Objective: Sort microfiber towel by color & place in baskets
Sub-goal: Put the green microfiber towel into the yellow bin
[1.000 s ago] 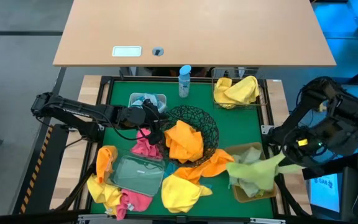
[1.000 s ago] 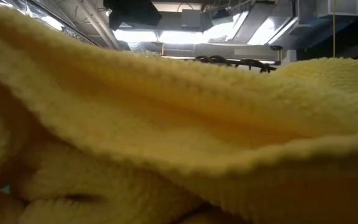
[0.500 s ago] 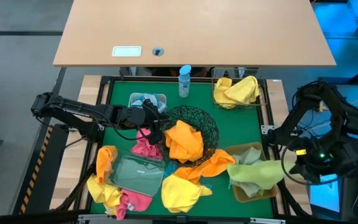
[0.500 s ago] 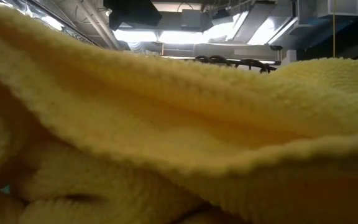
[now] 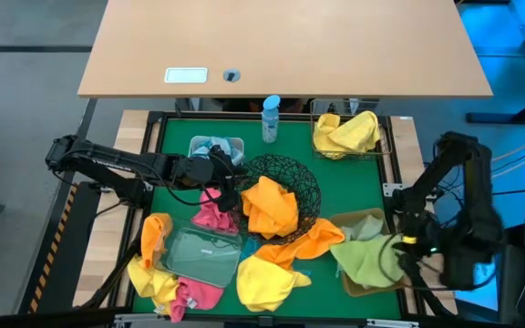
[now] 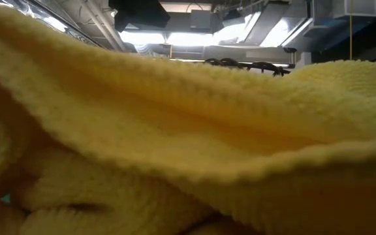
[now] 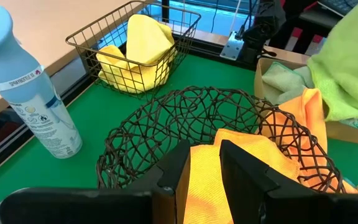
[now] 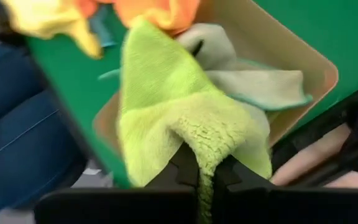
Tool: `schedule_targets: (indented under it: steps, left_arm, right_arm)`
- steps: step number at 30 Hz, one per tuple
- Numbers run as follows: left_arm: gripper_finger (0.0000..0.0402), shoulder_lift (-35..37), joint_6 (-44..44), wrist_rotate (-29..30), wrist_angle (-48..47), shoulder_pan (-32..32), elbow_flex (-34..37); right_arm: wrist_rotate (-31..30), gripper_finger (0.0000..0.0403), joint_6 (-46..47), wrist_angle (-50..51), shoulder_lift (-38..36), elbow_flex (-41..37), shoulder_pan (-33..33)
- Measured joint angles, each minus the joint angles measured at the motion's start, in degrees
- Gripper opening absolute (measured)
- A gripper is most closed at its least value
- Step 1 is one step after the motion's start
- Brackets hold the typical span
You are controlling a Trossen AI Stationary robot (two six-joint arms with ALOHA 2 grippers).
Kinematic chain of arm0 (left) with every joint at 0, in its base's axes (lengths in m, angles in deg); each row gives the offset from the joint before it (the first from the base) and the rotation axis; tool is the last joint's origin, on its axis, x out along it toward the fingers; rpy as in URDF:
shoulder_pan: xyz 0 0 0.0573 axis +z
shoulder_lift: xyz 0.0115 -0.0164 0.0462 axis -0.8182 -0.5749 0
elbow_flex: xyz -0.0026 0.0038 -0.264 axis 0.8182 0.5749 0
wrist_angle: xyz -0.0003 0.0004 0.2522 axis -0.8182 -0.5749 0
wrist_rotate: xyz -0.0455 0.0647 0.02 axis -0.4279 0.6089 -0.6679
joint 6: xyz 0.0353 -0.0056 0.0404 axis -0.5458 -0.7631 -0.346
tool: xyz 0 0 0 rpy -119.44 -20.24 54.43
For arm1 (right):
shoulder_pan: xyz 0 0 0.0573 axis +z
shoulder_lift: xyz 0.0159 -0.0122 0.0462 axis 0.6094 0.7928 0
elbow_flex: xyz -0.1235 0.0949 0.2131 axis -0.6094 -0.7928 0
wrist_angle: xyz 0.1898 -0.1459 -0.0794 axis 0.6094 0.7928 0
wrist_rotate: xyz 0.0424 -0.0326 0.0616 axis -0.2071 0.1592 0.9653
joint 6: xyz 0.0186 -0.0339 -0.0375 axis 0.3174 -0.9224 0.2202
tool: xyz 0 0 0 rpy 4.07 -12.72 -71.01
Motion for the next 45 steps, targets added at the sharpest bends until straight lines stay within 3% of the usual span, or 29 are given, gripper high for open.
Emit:
schedule_targets:
  steps: [4,11,16,19,27,45]
  left_arm:
    - [0.0084,0.00,0.01,0.00,0.01,0.00,0.00]
    - [0.0084,-0.01,0.00,0.01,0.01,0.00,0.00]
    - [0.0084,-0.02,0.00,0.00,0.01,0.00,0.00]
    - [0.0084,-0.02,0.00,0.00,0.01,0.00,0.00]
    - [0.0084,-0.02,0.00,0.02,-0.01,0.00,0.00]
    - [0.0084,-0.02,0.00,0.02,-0.01,0.00,0.00]
  right_arm:
    - [0.03,0.0002,-1.20,-8.66,0.27,-8.83,-4.12]
    - [0.32,0.0002,-15.10,-32.83,0.23,-22.78,-12.86]
    - [0.64,0.0002,-22.48,-42.92,0.23,-30.20,-19.49]
    - [2.20,0.0002,-24.11,-44.75,0.23,-33.58,-22.98]
    - [16.05,0.0002,-22.27,-45.05,0.19,-41.03,-30.17]
    - [17.24,0.0007,-22.40,-45.30,0.17,-42.11,-33.15]
